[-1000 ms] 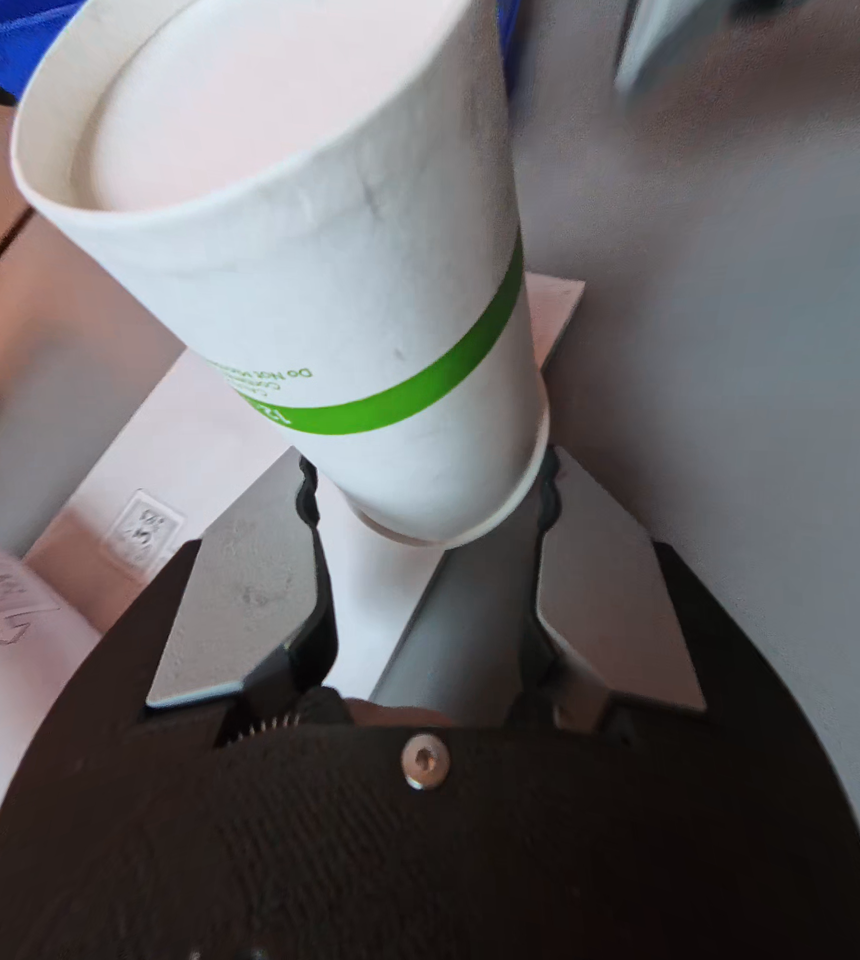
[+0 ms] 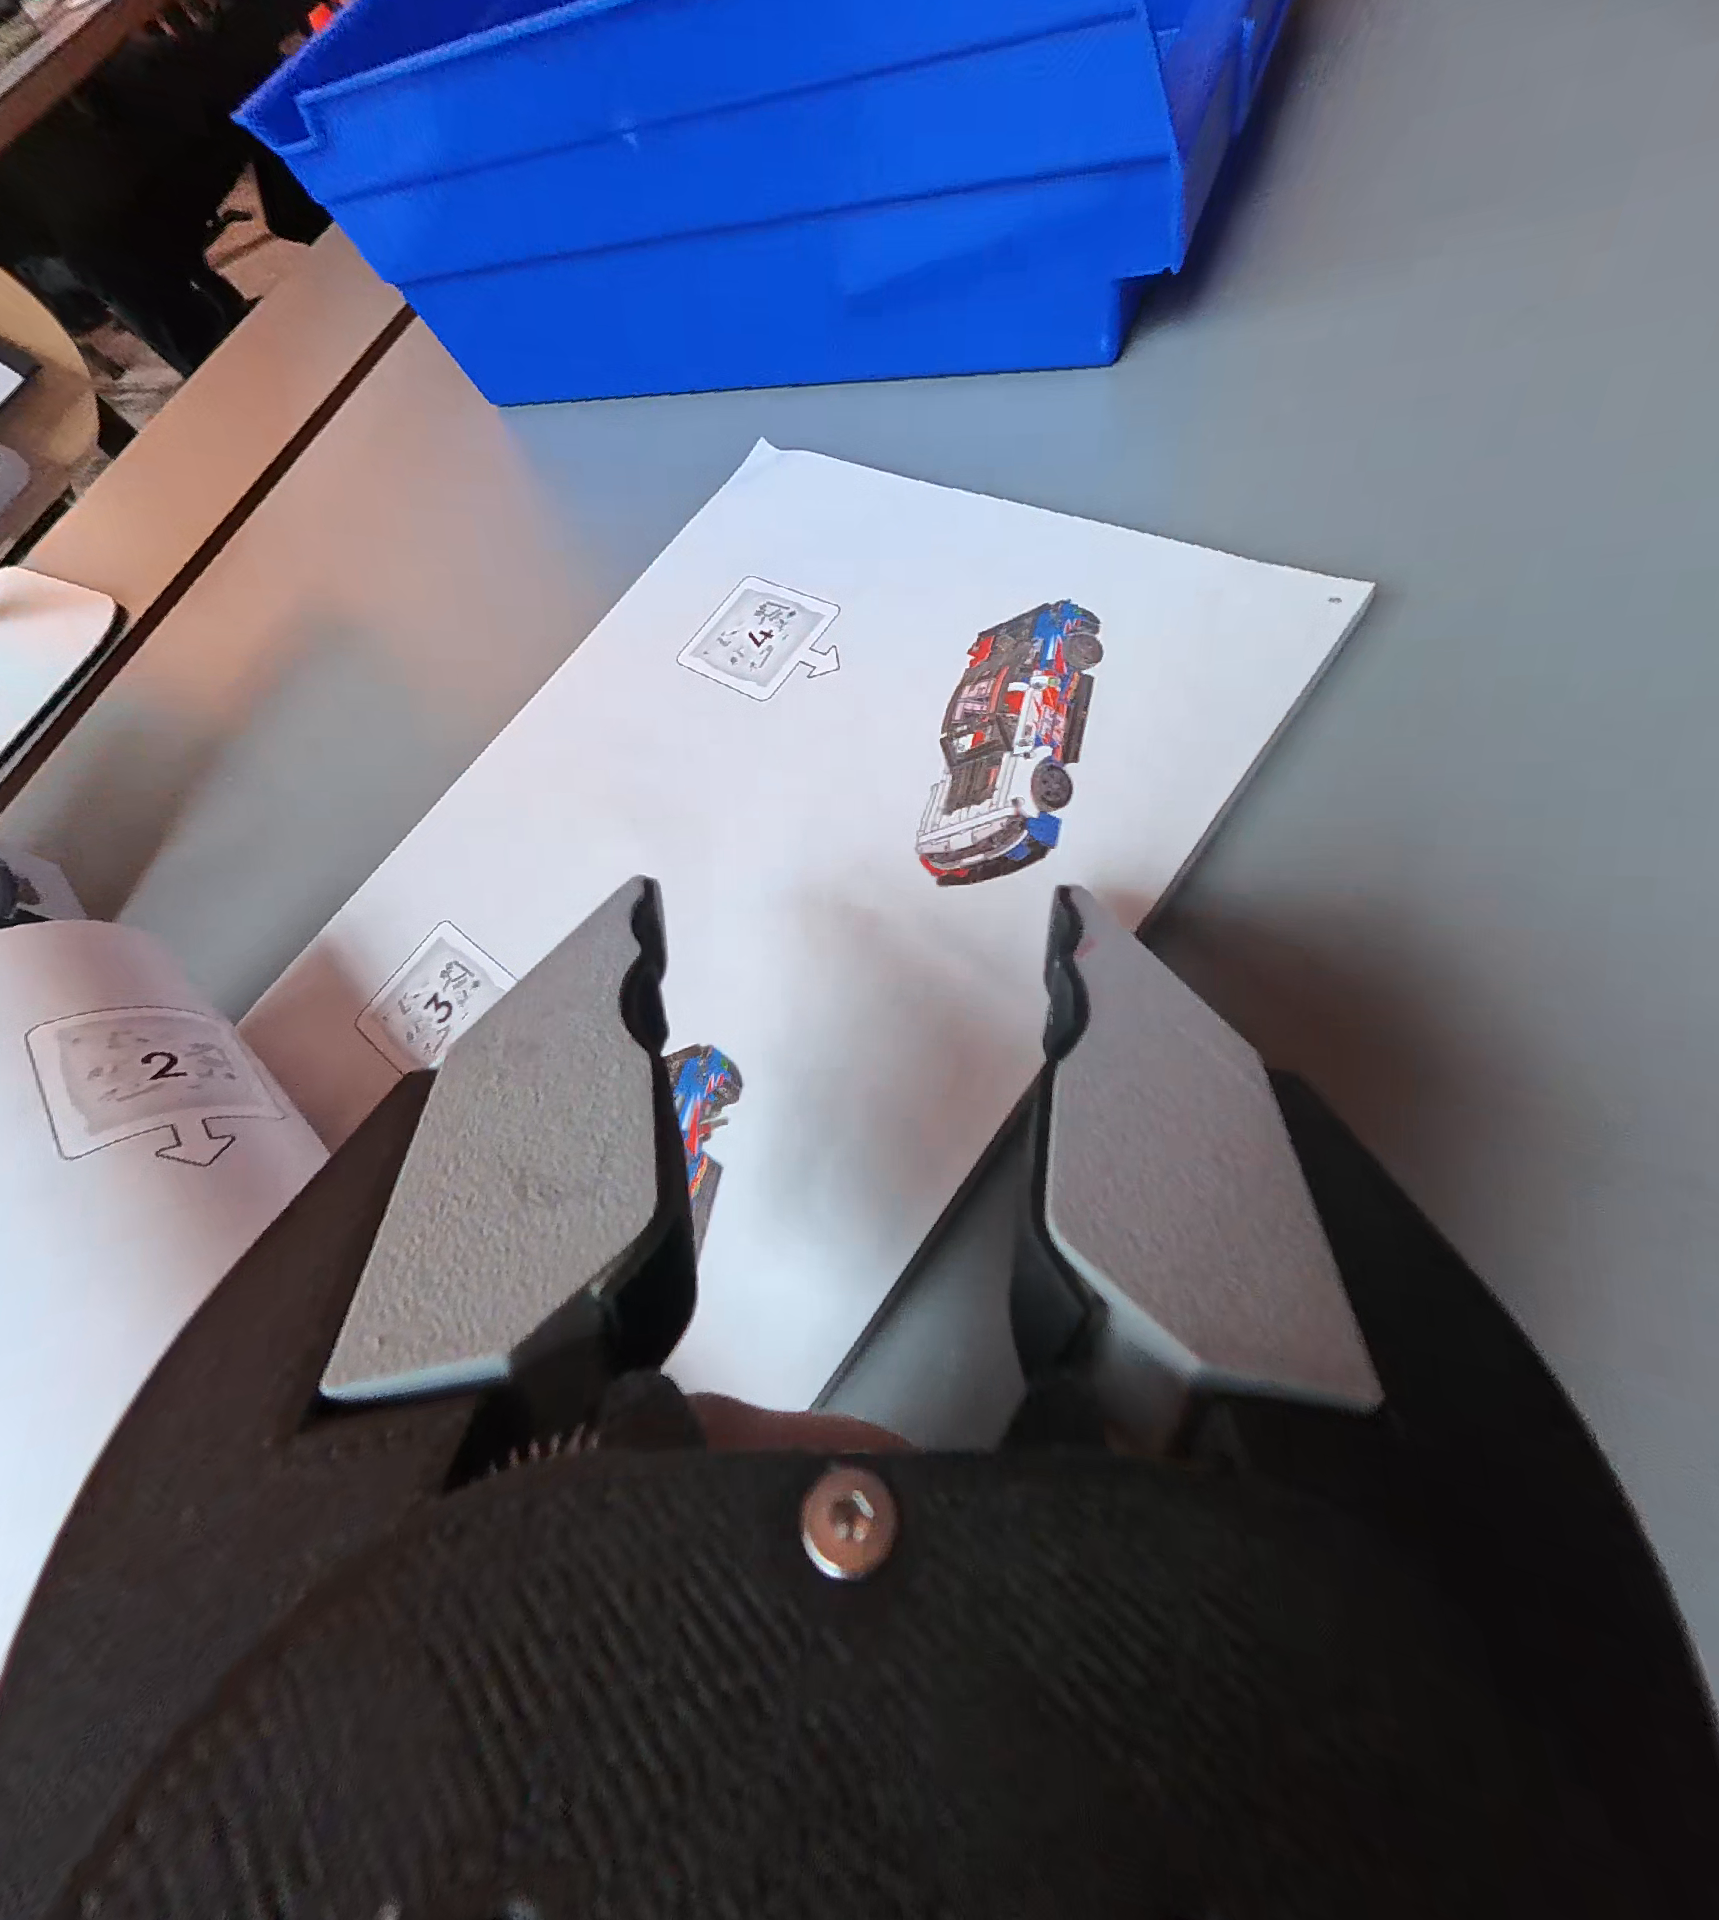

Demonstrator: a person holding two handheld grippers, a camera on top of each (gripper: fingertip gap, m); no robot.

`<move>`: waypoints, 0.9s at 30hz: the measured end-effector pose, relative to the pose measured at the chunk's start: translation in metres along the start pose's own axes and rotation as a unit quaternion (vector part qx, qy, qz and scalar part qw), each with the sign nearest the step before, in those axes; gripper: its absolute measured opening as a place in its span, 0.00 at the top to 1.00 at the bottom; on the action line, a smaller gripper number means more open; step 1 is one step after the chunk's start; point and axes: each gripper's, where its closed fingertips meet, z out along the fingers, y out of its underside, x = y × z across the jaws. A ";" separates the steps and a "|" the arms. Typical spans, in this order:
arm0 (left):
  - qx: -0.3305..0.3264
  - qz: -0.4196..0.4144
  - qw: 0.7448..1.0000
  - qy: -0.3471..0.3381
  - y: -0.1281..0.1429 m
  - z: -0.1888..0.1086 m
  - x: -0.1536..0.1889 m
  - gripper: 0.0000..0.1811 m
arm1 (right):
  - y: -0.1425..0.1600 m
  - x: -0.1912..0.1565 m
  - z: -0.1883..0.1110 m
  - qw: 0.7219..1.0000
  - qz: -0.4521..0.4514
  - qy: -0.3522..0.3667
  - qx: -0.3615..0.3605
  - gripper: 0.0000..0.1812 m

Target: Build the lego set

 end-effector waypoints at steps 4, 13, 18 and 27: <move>-0.019 0.023 1.000 -0.001 0.004 0.004 0.004 0.60 | 0.055 0.095 0.047 0.989 0.060 0.093 -0.093 0.60; -0.030 0.009 0.999 0.014 0.007 0.006 0.005 0.61 | 0.156 0.142 0.097 0.964 0.128 0.112 -0.205 0.58; -0.032 0.008 0.999 0.016 0.007 0.007 0.005 0.61 | 0.183 0.162 0.094 0.944 0.118 0.155 -0.265 0.51; -0.022 -0.016 0.999 0.026 0.005 0.005 0.002 0.61 | 0.107 0.146 0.041 0.972 0.069 0.175 -0.141 0.48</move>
